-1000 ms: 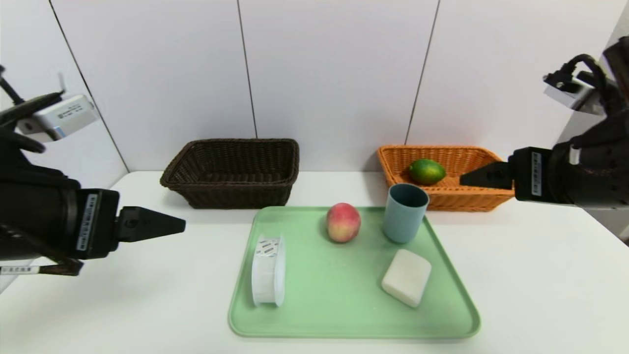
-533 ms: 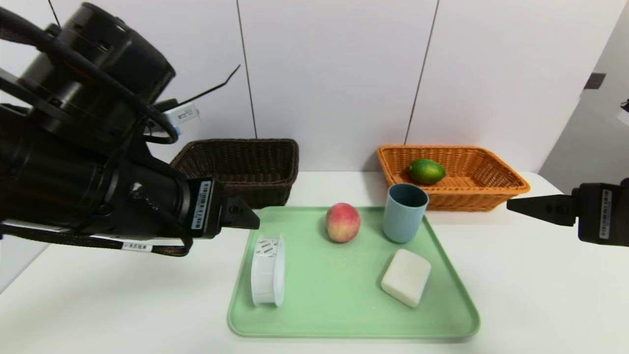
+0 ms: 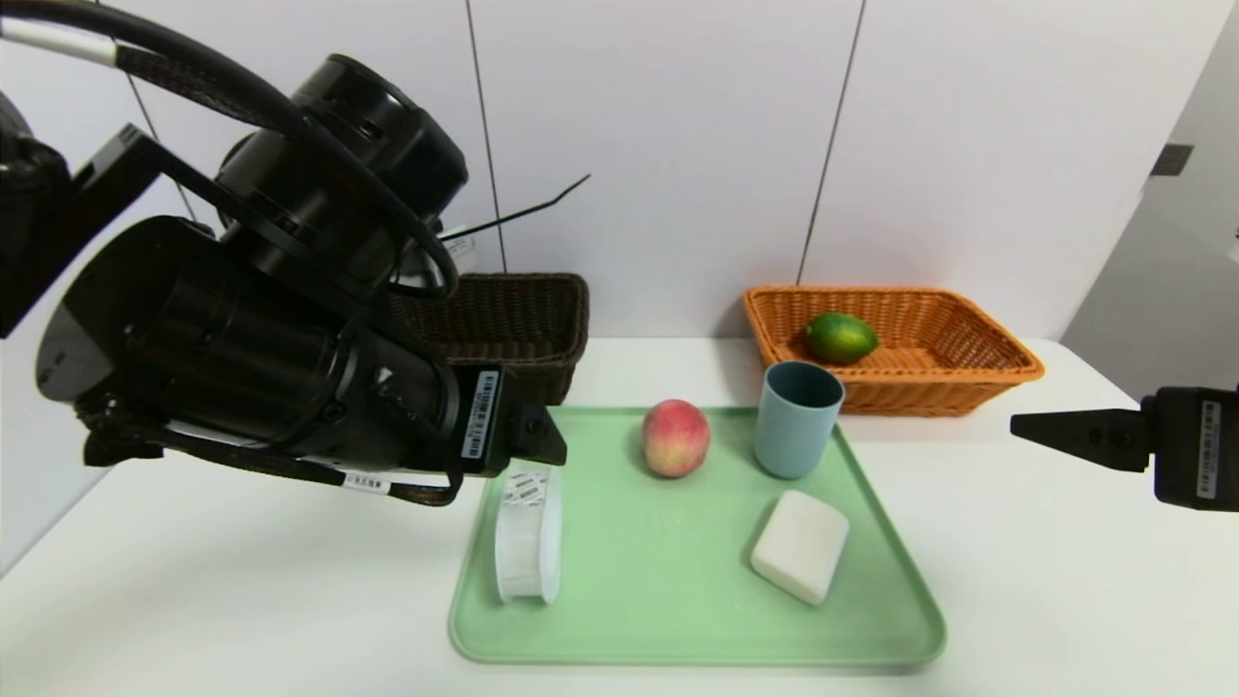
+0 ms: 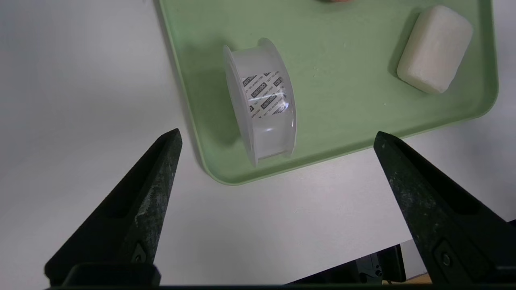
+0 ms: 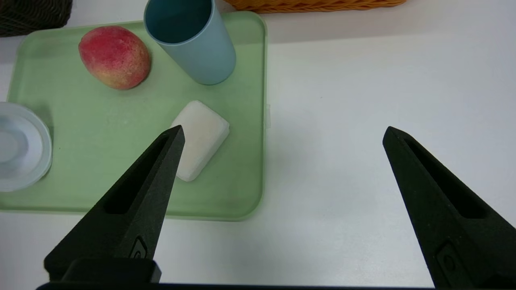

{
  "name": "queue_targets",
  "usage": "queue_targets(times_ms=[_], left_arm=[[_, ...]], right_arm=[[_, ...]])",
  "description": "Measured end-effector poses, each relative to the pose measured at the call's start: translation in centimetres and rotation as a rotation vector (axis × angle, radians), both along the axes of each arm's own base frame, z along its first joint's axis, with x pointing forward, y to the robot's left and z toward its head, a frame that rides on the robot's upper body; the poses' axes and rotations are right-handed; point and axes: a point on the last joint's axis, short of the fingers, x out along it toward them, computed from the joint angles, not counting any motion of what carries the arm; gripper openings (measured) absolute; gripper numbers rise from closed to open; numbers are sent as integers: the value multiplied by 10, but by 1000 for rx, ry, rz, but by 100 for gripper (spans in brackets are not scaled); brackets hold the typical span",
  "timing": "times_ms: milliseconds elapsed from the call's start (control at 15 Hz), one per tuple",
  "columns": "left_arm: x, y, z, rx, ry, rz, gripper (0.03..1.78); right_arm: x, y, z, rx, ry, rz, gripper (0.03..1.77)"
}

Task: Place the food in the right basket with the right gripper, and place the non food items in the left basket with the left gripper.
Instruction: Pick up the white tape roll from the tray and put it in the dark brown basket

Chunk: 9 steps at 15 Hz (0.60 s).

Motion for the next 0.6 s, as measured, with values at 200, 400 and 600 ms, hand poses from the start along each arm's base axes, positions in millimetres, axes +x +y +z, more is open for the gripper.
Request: queue_targets(times_ms=[200,400,600], left_arm=[[9,-11,-10,38,16,11,169],[17,-24,-24,76,54,12,169],[27,-35,-37,73,98,51,169]], right_arm=[[-1,-1,-3,-4,10,-3,170],[-1,-2,-7,-8,18,-12,170],[-2,-3,-9,-11,25,-16,170]])
